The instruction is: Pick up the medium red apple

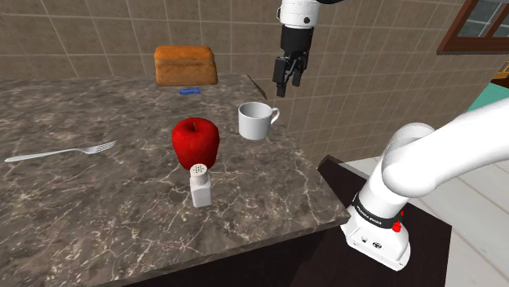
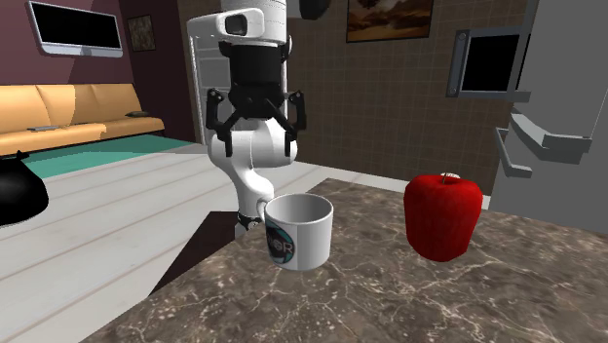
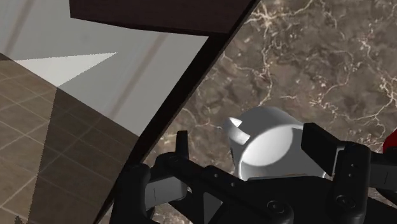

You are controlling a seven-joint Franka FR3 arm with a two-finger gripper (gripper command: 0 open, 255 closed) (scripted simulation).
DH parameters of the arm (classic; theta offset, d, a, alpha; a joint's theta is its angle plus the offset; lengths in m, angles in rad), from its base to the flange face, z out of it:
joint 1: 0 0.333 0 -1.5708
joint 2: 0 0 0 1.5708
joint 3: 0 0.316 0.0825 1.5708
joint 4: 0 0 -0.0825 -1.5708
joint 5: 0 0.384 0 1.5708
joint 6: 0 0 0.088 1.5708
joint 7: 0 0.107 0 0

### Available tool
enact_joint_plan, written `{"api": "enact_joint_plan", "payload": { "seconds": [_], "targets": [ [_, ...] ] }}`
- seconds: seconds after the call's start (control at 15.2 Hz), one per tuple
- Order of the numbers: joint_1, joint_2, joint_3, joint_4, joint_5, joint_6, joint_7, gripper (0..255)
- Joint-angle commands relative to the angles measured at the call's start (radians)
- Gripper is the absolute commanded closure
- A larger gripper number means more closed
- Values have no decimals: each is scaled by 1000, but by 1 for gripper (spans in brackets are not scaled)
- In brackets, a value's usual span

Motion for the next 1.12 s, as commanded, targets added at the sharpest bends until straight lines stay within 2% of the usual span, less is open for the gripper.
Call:
{"api": "enact_joint_plan", "payload": {
  "seconds": [0.0,0.53,1.06],
  "targets": [
    [20,16,34,15,23,19,28,0],
    [76,148,168,145,69,98,135,0],
    [112,312,307,323,48,159,252,0]
  ]
}}
